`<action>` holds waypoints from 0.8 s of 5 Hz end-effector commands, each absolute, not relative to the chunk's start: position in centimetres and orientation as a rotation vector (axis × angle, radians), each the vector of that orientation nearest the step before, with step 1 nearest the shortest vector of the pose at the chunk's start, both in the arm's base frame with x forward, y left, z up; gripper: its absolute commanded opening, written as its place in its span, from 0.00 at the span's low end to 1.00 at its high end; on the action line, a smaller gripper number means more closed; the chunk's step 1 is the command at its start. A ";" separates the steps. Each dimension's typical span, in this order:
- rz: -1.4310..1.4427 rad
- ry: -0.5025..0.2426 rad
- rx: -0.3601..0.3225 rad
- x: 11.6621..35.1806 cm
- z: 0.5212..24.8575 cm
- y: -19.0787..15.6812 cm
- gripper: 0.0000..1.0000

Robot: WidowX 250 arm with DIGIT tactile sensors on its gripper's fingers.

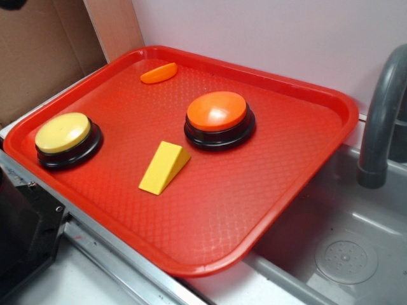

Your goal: Push the yellow button.

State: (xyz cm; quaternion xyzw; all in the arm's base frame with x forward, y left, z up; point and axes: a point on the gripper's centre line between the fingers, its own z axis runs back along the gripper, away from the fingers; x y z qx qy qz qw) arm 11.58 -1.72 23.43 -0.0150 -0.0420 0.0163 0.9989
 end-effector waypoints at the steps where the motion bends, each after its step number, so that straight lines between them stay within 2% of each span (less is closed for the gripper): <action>1: 0.033 -0.084 -0.030 11.6 23.4 -1.7 1.00; 2: 0.217 0.014 -0.028 13.1 18.4 3.3 1.00; 3: 0.257 -0.001 -0.001 14.7 14.6 7.9 1.00; 4: 0.211 0.016 0.052 16.6 11.2 8.2 1.00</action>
